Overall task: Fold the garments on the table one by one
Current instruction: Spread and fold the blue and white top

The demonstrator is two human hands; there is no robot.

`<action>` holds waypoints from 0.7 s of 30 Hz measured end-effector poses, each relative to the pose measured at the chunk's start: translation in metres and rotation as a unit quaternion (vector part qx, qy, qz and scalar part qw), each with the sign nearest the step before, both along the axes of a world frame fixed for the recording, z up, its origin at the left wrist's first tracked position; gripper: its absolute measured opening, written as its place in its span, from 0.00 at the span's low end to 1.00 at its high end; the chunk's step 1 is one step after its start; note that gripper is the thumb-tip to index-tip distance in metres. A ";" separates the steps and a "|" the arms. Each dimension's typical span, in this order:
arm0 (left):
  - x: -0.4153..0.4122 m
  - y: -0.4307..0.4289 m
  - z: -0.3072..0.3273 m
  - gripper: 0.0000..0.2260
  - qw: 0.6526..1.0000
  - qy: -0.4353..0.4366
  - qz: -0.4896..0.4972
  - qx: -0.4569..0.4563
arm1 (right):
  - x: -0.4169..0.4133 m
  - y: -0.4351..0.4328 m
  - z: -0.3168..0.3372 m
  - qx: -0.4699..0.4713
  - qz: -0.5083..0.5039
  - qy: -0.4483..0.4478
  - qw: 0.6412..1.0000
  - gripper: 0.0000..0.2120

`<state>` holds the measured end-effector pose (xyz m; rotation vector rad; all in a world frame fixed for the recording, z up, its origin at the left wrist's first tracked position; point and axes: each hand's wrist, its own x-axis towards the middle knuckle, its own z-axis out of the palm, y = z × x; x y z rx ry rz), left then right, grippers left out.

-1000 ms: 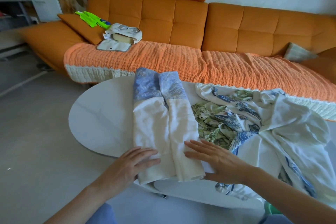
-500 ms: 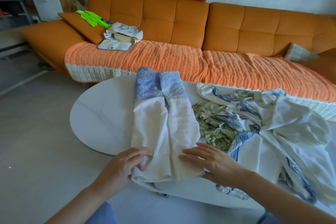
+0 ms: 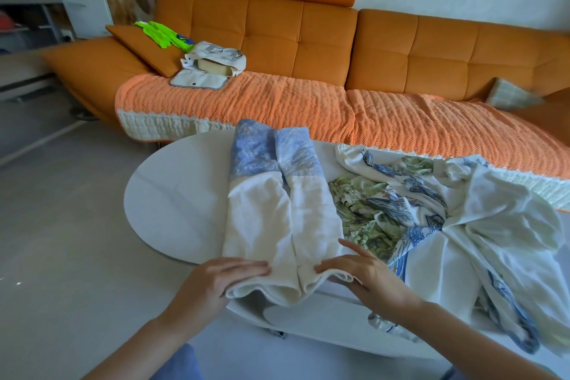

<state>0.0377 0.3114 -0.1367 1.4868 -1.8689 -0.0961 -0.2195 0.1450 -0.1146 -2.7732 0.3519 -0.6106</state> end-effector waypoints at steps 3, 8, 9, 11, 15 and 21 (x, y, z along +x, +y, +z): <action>-0.010 0.006 0.021 0.11 0.992 0.126 0.017 -0.010 | 0.000 0.012 0.024 0.184 -0.053 0.006 0.981 0.33; -0.004 -0.009 0.049 0.31 0.946 0.295 0.121 0.052 | 0.019 0.008 0.061 0.404 -0.112 -0.073 0.905 0.21; -0.001 -0.014 0.057 0.27 0.936 0.322 0.115 0.082 | 0.025 0.003 0.065 0.429 -0.123 -0.078 0.891 0.16; 0.005 -0.028 0.072 0.12 0.915 0.361 0.116 0.134 | 0.037 -0.006 0.076 0.496 -0.131 -0.073 0.855 0.13; 0.024 -0.064 0.069 0.17 0.926 0.271 0.202 0.167 | 0.064 -0.039 0.064 0.419 -0.214 -0.045 0.881 0.16; 0.030 -0.106 0.040 0.13 0.904 0.235 0.317 0.165 | 0.095 -0.066 0.030 0.213 -0.341 0.070 0.913 0.14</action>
